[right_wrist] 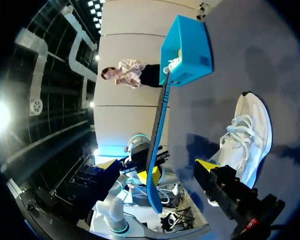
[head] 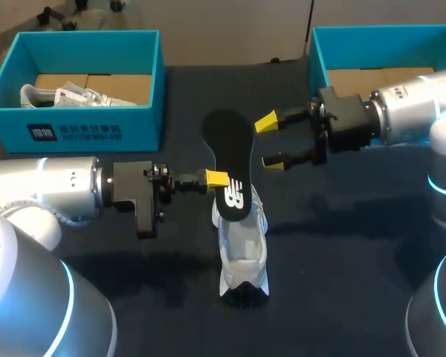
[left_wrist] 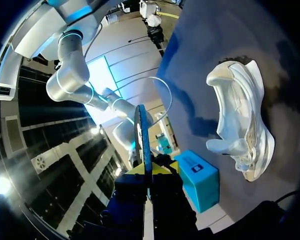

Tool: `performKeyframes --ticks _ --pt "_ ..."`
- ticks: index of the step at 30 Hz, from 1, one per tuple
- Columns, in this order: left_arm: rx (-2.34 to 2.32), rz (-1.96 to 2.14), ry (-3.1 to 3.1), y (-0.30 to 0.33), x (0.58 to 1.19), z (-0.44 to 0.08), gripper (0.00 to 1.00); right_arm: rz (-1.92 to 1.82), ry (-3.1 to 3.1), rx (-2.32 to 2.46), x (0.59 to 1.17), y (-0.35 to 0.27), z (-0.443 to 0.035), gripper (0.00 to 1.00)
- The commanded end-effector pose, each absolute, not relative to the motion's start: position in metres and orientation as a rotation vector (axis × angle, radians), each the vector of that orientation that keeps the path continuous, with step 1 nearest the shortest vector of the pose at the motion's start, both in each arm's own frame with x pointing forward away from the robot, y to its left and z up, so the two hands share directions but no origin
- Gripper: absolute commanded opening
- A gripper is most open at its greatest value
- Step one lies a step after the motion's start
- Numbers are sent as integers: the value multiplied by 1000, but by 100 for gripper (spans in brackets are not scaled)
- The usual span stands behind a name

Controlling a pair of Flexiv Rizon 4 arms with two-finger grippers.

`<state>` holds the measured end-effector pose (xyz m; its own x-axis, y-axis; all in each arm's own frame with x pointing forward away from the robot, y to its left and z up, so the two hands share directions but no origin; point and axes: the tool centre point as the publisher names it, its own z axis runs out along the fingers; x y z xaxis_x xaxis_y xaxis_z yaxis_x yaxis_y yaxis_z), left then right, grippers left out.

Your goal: Take the shoe out of the shoebox, open the shoe tongue, remove and reinsert the insole, then place the shoe into the shoebox

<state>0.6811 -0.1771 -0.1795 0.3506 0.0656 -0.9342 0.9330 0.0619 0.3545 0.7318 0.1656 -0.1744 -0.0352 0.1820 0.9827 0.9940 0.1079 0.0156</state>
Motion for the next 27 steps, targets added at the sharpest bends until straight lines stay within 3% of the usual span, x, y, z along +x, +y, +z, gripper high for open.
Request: performKeyframes --ticks 1,13,15,17,19,22,27 --pt "1336 -851 1004 -185 687 -184 0 -1063 -1396 -1260 736 173 -178 100" --pt "1336 -834 1007 -187 688 -188 0 -1063 -1339 -1314 739 184 -180 100" --pt "1336 -834 1007 -187 688 -188 0 -1062 -1332 -1323 740 185 -180 92" --pt "1336 -834 1007 -187 688 -188 0 -1062 -1325 -1334 740 186 -180 71" --pt "1336 -834 1007 -187 688 -188 0 -1061 -1324 -1334 741 187 -180 68" --pt "1336 -834 1007 -187 688 -188 0 -1053 -1319 -1342 741 188 -182 53" --pt "1336 -834 1007 -187 688 -188 0 -1051 -1294 -1352 738 188 -186 50"
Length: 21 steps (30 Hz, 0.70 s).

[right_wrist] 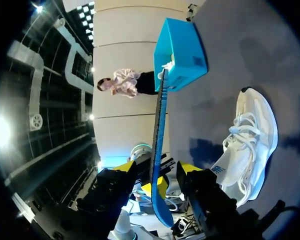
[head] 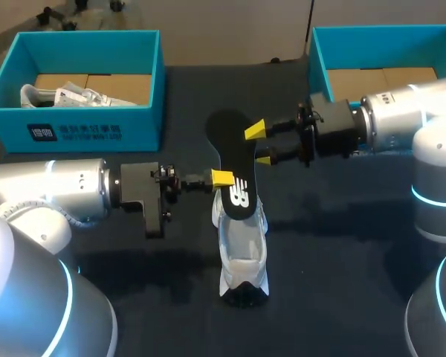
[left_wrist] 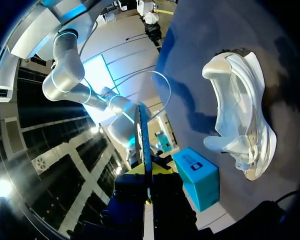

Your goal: Take the shoe out of the shoebox, open the shoe tongue, remove and reinsert the insole, then place the shoe into the shoebox

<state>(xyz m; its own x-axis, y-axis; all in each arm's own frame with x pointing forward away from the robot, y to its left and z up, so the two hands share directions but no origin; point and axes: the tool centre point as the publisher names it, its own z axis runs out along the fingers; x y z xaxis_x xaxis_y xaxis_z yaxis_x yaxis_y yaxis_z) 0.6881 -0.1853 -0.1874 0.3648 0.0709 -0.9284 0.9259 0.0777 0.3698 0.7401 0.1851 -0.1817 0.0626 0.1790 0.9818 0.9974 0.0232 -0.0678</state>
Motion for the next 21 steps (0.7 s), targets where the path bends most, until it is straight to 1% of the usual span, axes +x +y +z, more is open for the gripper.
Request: performKeyframes --ticks 1,6,21 --pt "1336 -834 1007 -187 688 -188 0 -1049 -1288 -1353 738 189 -187 49" --pt "1336 -834 1007 -187 688 -188 0 -1037 -1272 -1369 737 191 -190 48" --pt "1336 -834 1007 -187 688 -188 0 -1037 -1271 -1369 737 191 -191 48"
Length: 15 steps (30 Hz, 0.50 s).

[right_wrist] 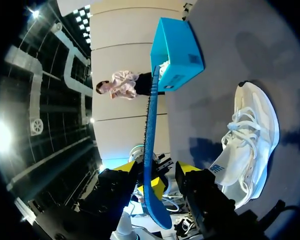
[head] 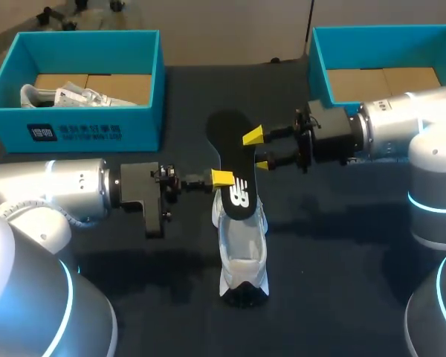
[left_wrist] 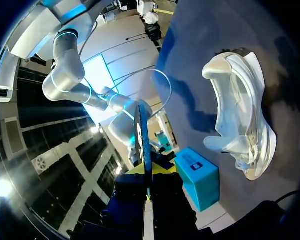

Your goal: Take the shoe out of the shoebox, open the shoe tongue, remove and reinsert the insole, then place the shoe into the shoebox

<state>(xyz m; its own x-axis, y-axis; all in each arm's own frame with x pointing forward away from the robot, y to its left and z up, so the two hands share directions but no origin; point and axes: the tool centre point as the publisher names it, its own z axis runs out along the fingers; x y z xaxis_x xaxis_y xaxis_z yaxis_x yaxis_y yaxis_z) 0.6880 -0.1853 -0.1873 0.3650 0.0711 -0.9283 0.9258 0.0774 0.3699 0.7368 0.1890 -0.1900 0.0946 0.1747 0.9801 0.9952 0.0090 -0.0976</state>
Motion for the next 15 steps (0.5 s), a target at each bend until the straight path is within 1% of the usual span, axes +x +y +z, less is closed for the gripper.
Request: performKeyframes --ticks 1,11,12,15 --pt "1336 -834 1007 -187 688 -188 0 -1037 -1271 -1369 737 191 -191 48" --pt "1336 -834 1007 -187 688 -188 0 -1037 -1271 -1369 737 191 -191 48" --pt "1336 -834 1007 -187 688 -188 0 -1046 -1285 -1365 735 194 -190 45" --pt "1336 -834 1007 -187 688 -188 0 -1046 -1285 -1365 735 194 -190 45"
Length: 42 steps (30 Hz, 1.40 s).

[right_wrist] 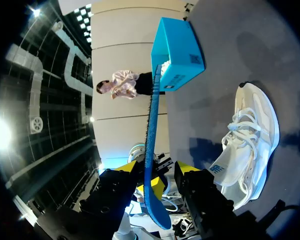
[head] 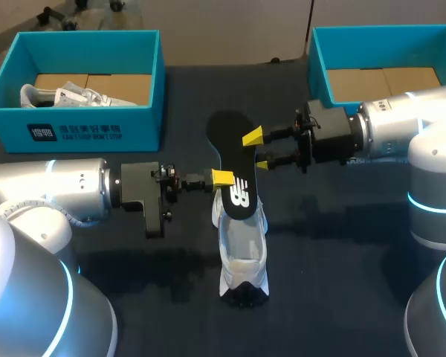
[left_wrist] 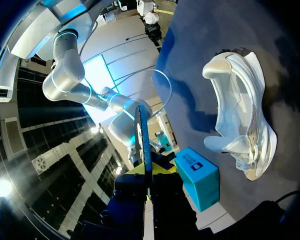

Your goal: Take the shoe out of the shoebox, open the shoe tongue, remove and reinsert the insole, then place the shoe into the shoebox

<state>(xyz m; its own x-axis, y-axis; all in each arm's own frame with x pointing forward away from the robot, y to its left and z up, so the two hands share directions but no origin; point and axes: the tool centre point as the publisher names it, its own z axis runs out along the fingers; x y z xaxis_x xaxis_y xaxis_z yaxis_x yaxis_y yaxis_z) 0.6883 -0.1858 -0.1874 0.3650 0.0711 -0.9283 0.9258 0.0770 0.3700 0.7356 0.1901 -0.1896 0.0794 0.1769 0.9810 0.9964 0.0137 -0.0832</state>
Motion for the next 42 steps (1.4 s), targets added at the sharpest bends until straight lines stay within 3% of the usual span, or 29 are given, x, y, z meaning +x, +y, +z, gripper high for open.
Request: performKeyframes --ticks 1,7,8,19,22,25,29,38,42 --pt "1336 -834 1007 -187 688 -188 0 -1046 -1285 -1365 735 194 -190 45" --pt "1336 -834 1007 -187 688 -188 0 -1046 -1285 -1365 735 194 -190 45" --pt "1336 -834 1007 -187 688 -188 0 -1035 -1289 -1363 732 199 -189 34" --pt "1336 -834 1007 -187 688 -188 0 -1018 -1305 -1367 731 206 -182 30" --pt "1336 -834 1007 -187 688 -188 0 -1018 -1308 -1371 730 205 -181 24" --pt "1336 -834 1007 -187 688 -188 0 -1021 -1307 -1375 729 204 -181 11" --pt "1336 -834 1007 -187 688 -188 0 -1030 -1297 -1380 728 201 -181 16" --pt "1336 -834 1007 -187 688 -188 0 -1037 -1289 -1376 729 199 -181 12" --pt "1336 -834 1007 -187 688 -188 0 -1037 -1288 -1376 729 200 -181 0"
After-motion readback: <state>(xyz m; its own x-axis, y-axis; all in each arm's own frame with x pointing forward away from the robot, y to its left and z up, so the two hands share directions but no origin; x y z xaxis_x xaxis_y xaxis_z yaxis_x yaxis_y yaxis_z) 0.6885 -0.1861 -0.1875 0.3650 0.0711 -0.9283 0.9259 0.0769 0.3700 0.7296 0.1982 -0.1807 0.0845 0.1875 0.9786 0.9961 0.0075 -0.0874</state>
